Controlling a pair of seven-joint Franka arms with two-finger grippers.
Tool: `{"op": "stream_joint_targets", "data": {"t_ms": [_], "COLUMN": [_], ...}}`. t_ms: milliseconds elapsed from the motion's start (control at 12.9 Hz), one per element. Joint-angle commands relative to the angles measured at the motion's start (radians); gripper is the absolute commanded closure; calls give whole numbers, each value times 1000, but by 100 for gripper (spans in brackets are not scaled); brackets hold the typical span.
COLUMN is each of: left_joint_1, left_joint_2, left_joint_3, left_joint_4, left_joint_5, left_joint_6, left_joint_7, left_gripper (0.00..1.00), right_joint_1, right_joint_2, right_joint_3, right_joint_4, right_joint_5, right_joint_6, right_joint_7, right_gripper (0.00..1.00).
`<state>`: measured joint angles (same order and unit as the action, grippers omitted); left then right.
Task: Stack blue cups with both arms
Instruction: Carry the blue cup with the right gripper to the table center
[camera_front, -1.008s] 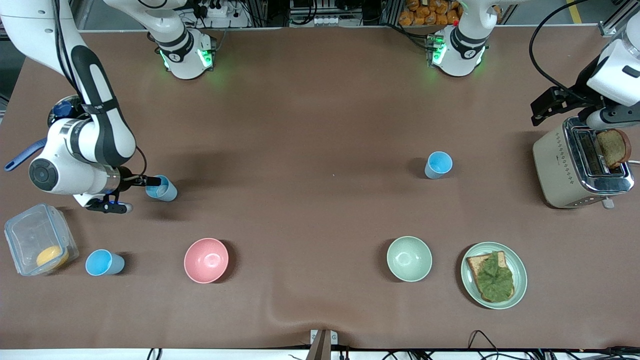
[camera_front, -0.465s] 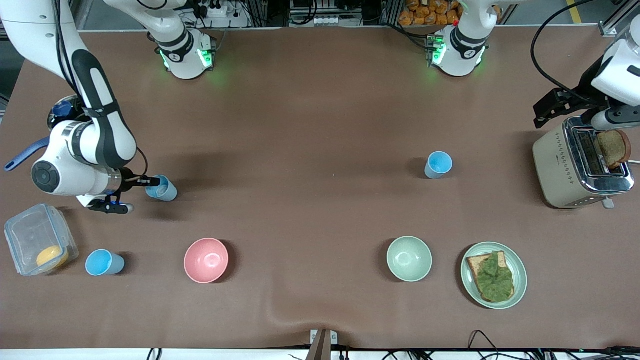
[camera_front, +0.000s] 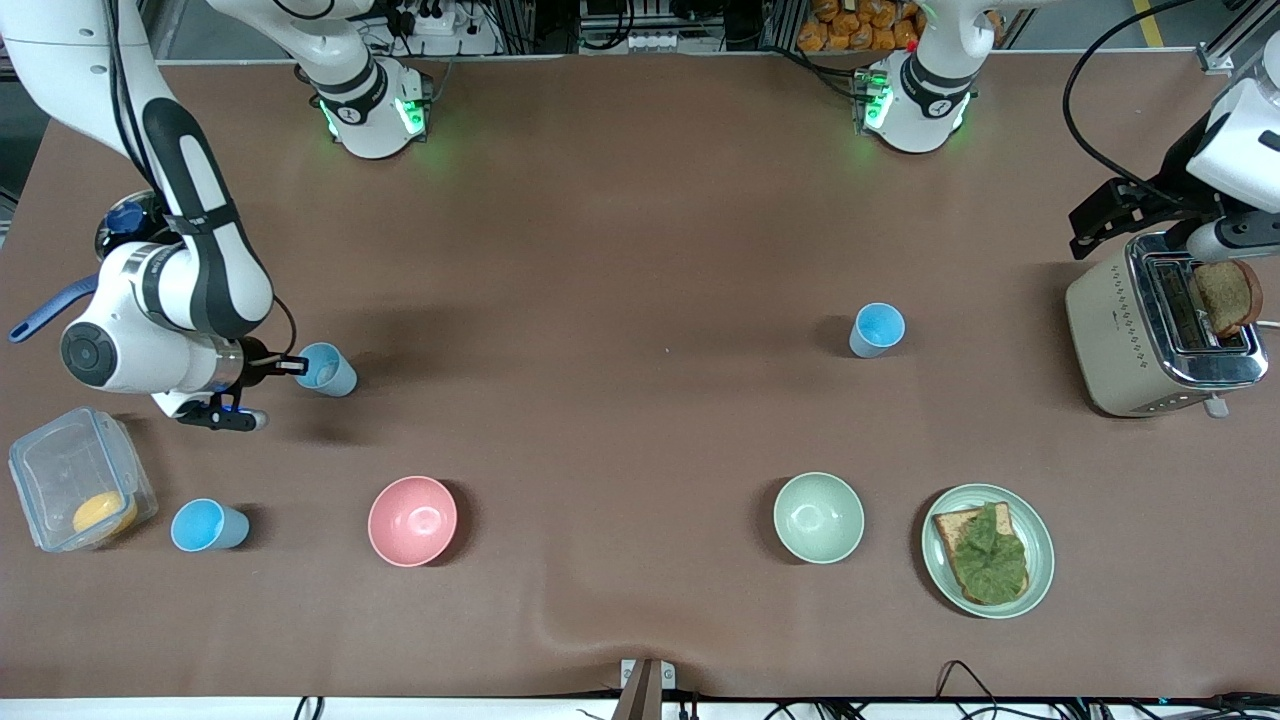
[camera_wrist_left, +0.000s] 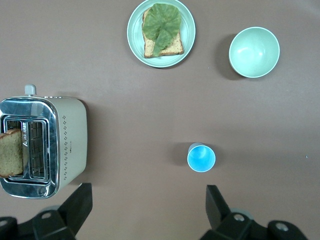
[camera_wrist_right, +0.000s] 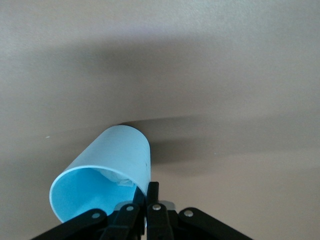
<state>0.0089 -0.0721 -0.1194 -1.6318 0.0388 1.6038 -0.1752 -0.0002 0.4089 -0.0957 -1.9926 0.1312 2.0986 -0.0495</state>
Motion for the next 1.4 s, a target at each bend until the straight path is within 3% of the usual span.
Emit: {"op": "stream_joint_targets", "data": {"t_ms": [0,155,543,775,1085,1318], "left_joint_1": [11,13,13,13,25,25], "left_joint_2": [-8,-8,-8,-8,-8,-8], "left_joint_3": [-3,-3,-3,-3,-5,-5], "left_joint_4": [-6,-6,-6,-6,-6,-6], "left_joint_5": [-19,-19,-19,-19,-20,-20], "left_joint_6": [8,10,10,8,10,8], "left_joint_7": [16,16,16,16,17,17], "left_gripper": [0,0,0,0,0,0], "right_joint_1": [28,75,372,514,643,678], "right_joint_2": [8,11,49,142,203,241], "right_joint_3": [8,8,8,8,10,10], "right_joint_4": [60,144,256,354,402,448], "right_joint_5": [69,175,232,234,232,235], "right_joint_6": [-55,-170,-160,-94,-46,-40], "right_joint_7": [2,35,474,666,810,835], "right_gripper": [100,100,100,100,100,100]}}
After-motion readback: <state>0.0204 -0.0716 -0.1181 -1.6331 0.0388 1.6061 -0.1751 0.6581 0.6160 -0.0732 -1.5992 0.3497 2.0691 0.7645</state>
